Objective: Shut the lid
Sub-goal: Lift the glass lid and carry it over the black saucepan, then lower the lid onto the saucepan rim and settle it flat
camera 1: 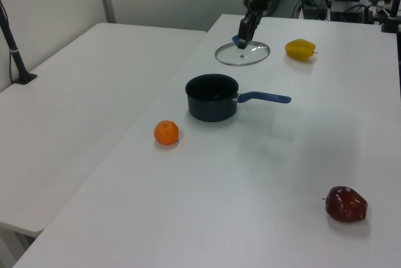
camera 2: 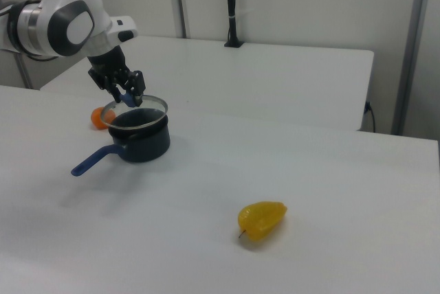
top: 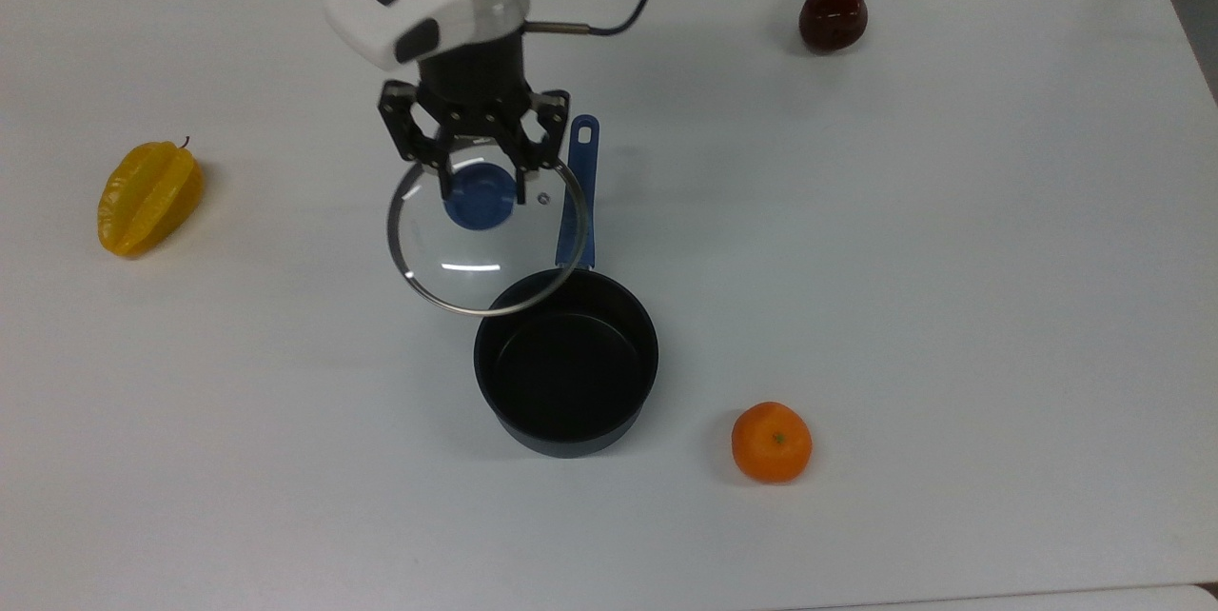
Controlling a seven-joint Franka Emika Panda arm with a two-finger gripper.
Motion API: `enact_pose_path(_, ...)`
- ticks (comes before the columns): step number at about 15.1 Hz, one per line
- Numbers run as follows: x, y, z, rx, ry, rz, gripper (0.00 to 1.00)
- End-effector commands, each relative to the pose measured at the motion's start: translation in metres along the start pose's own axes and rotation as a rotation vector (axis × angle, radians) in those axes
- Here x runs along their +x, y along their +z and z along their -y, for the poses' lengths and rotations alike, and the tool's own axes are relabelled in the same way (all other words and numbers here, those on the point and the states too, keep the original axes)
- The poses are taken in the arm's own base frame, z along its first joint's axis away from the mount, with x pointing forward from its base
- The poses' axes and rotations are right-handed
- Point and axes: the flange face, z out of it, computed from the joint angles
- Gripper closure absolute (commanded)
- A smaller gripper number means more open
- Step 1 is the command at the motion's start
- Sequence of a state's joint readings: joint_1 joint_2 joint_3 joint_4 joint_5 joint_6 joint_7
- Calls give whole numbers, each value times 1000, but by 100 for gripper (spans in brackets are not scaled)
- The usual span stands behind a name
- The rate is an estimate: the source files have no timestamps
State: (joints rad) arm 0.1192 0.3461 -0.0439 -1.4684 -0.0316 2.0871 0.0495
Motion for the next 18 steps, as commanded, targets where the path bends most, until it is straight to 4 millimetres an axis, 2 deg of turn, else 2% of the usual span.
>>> enact_pose_path(1, 22, 20, 20, 0, -67, -94, 53)
enact_pose_path(5, 31, 57, 40, 9, -89, -184, 53)
enact_pose_path(11, 25, 90, 53, 10, -111, -161, 53)
enact_pose_path(18, 24, 97, 55, 9, -114, -151, 49)
